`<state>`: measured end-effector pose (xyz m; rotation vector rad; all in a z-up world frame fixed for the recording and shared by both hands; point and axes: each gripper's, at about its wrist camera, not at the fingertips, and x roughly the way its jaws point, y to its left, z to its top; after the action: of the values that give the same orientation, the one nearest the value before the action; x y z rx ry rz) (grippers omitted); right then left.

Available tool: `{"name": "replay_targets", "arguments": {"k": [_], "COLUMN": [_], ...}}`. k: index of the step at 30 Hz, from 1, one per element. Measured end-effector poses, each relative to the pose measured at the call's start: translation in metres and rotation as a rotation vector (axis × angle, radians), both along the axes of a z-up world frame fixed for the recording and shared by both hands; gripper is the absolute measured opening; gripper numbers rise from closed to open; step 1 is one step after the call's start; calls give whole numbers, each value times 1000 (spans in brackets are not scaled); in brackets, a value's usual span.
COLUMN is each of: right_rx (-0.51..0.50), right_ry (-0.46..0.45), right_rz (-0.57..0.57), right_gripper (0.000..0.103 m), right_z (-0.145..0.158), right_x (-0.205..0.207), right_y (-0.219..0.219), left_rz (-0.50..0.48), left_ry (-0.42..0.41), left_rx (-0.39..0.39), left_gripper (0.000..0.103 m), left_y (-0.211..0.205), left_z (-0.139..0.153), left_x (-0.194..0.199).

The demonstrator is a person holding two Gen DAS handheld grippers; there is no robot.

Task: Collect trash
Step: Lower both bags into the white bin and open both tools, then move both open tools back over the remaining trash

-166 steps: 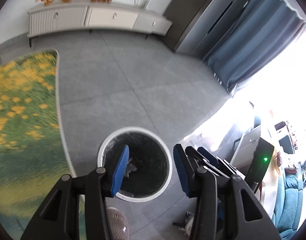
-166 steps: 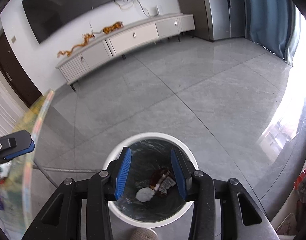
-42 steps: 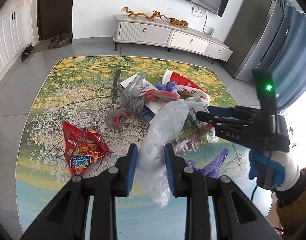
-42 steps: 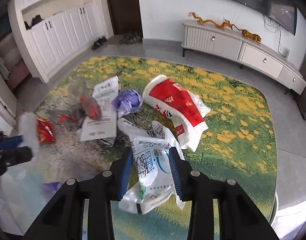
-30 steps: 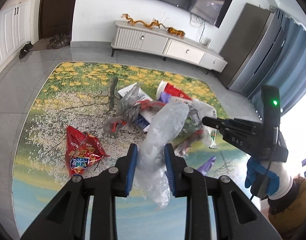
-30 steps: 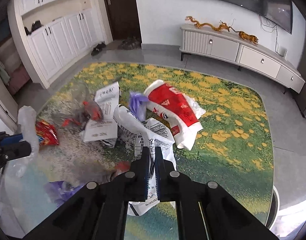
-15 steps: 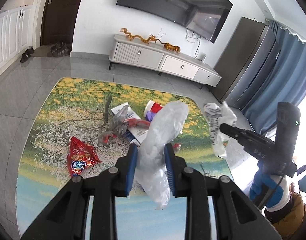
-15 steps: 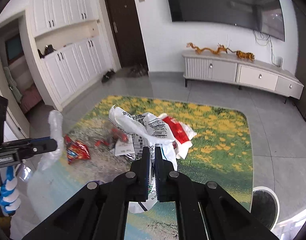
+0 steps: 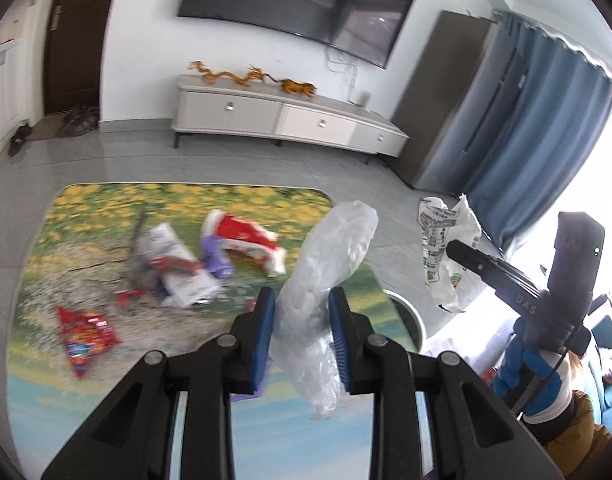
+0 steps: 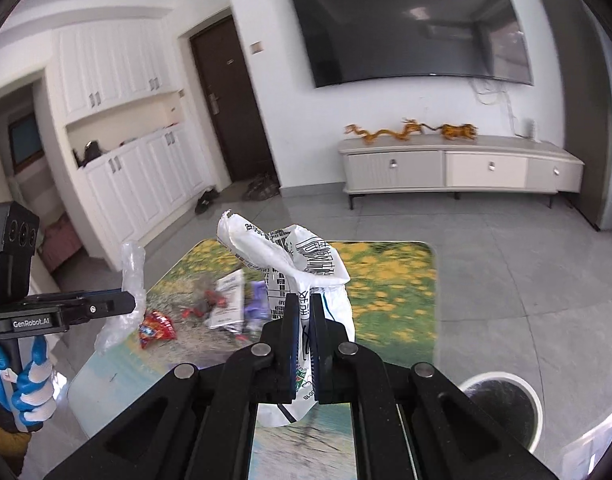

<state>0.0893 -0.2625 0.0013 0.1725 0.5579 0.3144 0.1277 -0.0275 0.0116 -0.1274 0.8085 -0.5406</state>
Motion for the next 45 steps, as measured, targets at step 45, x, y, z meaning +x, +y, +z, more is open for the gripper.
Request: {"name": "replay_targets", "arguments": {"k": [45], "right_rx": [283], "right_ry": [380], "right_rz": [-530], "right_gripper": [37], "right_z": [-184], "right_x": [-8], "right_y": [-270], "left_rz": [-317], "left_ry": [297], "left_rx": [68], "left_gripper": [46], "left_y": [-356], "left_z": [-162], "left_x": [80]}}
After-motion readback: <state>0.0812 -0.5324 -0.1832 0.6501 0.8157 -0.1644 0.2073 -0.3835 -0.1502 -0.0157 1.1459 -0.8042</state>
